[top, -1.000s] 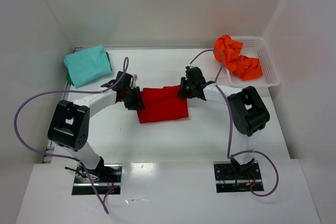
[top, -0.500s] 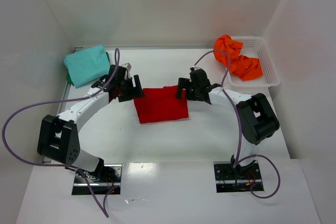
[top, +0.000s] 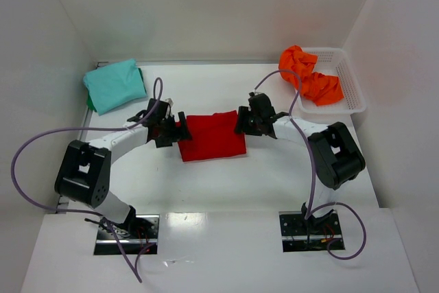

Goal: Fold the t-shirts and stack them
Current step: Put the neatly folded tshirt into the corner of the board with the left arm

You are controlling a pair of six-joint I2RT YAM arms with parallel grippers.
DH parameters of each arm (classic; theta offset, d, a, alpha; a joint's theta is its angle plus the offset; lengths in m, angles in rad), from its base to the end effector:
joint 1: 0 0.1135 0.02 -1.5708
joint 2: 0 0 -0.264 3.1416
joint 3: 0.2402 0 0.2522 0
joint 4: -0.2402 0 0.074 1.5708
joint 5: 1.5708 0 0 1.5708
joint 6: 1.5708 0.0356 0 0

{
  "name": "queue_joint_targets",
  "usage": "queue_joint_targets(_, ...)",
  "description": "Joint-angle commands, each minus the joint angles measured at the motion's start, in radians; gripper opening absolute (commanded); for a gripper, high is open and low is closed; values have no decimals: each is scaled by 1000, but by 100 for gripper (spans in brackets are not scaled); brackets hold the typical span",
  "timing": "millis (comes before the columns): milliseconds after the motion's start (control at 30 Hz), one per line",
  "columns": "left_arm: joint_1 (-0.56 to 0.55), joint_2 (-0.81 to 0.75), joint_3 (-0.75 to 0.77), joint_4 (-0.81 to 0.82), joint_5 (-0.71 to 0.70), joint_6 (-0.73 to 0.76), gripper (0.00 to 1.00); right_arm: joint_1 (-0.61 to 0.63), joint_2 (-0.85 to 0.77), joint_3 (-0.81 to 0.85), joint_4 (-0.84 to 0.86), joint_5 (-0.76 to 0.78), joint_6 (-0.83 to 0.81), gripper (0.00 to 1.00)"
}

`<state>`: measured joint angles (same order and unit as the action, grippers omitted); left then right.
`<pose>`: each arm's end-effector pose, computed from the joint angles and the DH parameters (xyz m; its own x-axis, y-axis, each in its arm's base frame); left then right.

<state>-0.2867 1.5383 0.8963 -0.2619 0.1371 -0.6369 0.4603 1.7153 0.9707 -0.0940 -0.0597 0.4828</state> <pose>0.2970 -0.0927 0.1929 -0.8207 -0.3722 -0.4334 -0.1578 0.8768 -0.4542 0.3145 0.1583 0.1714 -0.8126 0.1144 -0.5715 -0.1150 0.9298 0.3497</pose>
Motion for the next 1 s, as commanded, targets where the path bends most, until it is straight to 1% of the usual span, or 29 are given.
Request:
queue_joint_targets(0,7,51,-25,104,55,-41,100,-5,-5,28,33,-15,4,56)
queue_joint_targets(33,7,62,-25,116,55,-41,100,-5,12,28,22,-15,4,46)
queue_joint_targets(167,7,114,-25,139,65,-50,100,-5,24,39,22,-25,-7,31)
queue_joint_targets(267,7,154,-25,182,81,-72,100,-5,33,39,22,-25,-7,30)
queue_joint_targets(400,7,218,-25,224,142,-92,100,-5,43,48,22,-43,-7,30)
queue_joint_targets(633,7,250,-79,294,151,-161,100,-5,76,66,22,-64,-7,30)
queue_joint_targets(800,7,282,-97,346,170,-193,89,-5,110,85,22,-86,2,30)
queue_joint_targets(933,7,304,-97,355,196,-193,69,-5,110,85,22,-86,2,30)
queue_joint_targets(967,7,304,-97,355,205,-184,57,-5,110,85,22,-86,2,30)
